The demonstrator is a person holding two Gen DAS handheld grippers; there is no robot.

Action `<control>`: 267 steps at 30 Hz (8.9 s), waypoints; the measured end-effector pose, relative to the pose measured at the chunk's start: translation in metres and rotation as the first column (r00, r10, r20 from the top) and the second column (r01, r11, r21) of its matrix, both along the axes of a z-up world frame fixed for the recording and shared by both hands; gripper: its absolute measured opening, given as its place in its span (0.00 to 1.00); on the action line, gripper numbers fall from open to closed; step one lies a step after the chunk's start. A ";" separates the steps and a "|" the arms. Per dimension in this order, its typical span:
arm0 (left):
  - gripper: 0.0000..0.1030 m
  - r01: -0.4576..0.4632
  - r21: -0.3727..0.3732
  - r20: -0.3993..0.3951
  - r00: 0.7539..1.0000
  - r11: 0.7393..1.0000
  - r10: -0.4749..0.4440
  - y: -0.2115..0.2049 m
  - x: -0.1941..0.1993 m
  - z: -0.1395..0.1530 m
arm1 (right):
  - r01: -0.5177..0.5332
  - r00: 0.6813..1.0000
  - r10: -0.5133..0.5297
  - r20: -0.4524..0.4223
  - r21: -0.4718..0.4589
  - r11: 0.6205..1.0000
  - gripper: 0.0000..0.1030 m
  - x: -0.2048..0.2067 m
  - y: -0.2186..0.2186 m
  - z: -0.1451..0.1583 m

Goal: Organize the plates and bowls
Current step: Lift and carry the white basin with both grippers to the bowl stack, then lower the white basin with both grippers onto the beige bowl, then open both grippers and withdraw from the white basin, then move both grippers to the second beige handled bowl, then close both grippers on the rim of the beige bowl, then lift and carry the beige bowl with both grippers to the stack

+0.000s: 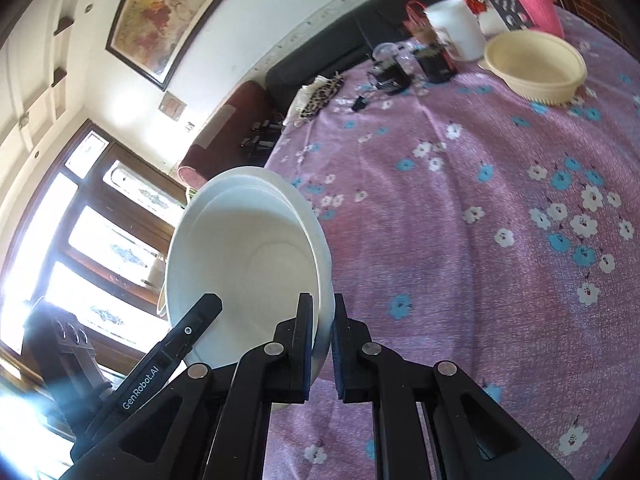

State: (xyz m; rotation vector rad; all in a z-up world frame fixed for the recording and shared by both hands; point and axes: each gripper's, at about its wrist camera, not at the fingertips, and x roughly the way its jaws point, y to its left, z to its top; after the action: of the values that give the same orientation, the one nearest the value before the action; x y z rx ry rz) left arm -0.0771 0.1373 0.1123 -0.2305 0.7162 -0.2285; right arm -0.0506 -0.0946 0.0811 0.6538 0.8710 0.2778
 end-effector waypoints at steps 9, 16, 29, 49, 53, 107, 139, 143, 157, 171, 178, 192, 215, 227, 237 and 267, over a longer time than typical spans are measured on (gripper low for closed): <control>0.19 -0.049 -0.046 0.050 0.997 0.998 0.051 0.033 -0.013 0.017 | -0.050 0.996 0.053 0.072 -0.048 0.998 0.10 -0.002 0.037 0.028; 0.19 -0.118 -0.055 0.086 0.989 0.992 0.122 0.060 -0.018 0.029 | -0.099 0.987 0.108 0.115 -0.083 0.992 0.10 0.011 0.069 0.048; 0.20 -0.233 -0.071 0.100 0.966 0.970 0.240 0.120 -0.015 0.036 | -0.184 0.969 0.203 0.140 -0.133 0.974 0.10 0.041 0.135 0.066; 0.23 -0.321 -0.014 0.100 0.942 0.947 0.321 0.165 0.028 0.047 | -0.261 0.957 0.275 0.093 -0.136 0.956 0.10 0.108 0.203 0.076; 0.23 -0.326 0.012 0.079 0.943 0.945 0.324 0.166 0.041 0.043 | -0.267 0.959 0.275 0.060 -0.119 0.956 0.11 0.122 0.209 0.066; 0.78 -0.333 0.102 0.093 0.941 0.937 0.325 0.148 0.049 0.046 | -0.211 0.969 0.219 0.111 -0.080 0.974 0.54 0.132 0.188 0.046; 0.85 0.253 -0.013 -0.155 0.955 0.967 -0.252 -0.077 0.072 0.050 | 0.350 0.937 -0.328 0.123 -0.346 0.871 0.56 0.062 -0.164 0.031; 0.85 0.279 -0.031 -0.198 0.939 0.960 -0.280 -0.110 0.099 0.051 | 0.400 0.916 -0.373 0.145 -0.335 0.853 0.56 0.066 -0.203 0.041; 0.84 0.278 -0.013 -0.264 0.925 0.961 -0.271 -0.213 0.190 0.031 | 0.502 0.863 -0.477 0.167 -0.180 0.846 0.61 0.116 -0.276 0.026; 0.84 0.311 -0.003 -0.377 0.880 0.950 -0.289 -0.305 0.243 -0.043 | 0.447 0.894 -0.445 0.060 -0.201 0.872 0.60 0.138 -0.302 -0.034; 0.84 0.328 -0.006 -0.429 0.853 0.945 -0.299 -0.337 0.259 -0.073 | 0.427 0.899 -0.438 0.003 -0.226 0.875 0.58 0.154 -0.302 -0.060; 0.64 0.380 0.005 -0.456 0.824 0.925 -0.336 -0.372 0.267 -0.092 | 0.403 0.906 -0.419 -0.053 -0.190 0.895 0.46 0.165 -0.301 -0.082; 0.16 0.384 0.065 -0.415 0.850 0.921 -0.326 -0.349 0.241 -0.065 | 0.396 0.913 -0.406 -0.022 -0.184 0.900 0.15 0.157 -0.288 -0.066; 0.17 0.230 -0.033 -0.336 0.914 0.973 -0.228 -0.205 0.193 -0.022 | 0.230 0.973 -0.217 0.080 -0.220 0.948 0.15 0.143 -0.184 -0.021; 0.17 0.097 -0.069 -0.127 0.986 0.993 -0.105 -0.079 0.134 0.040 | 0.090 0.980 -0.042 0.192 -0.245 0.965 0.16 0.112 -0.060 0.041; 0.17 -0.235 0.004 0.017 0.972 0.972 0.235 0.140 0.080 0.049 | -0.209 0.946 0.284 0.158 -0.373 0.904 0.17 0.123 0.193 0.069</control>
State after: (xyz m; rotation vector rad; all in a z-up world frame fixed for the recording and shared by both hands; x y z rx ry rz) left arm 0.0029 0.2772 0.1614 -0.3054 0.6669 -0.0022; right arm 0.0719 0.0980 0.1504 0.1721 0.7751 0.4005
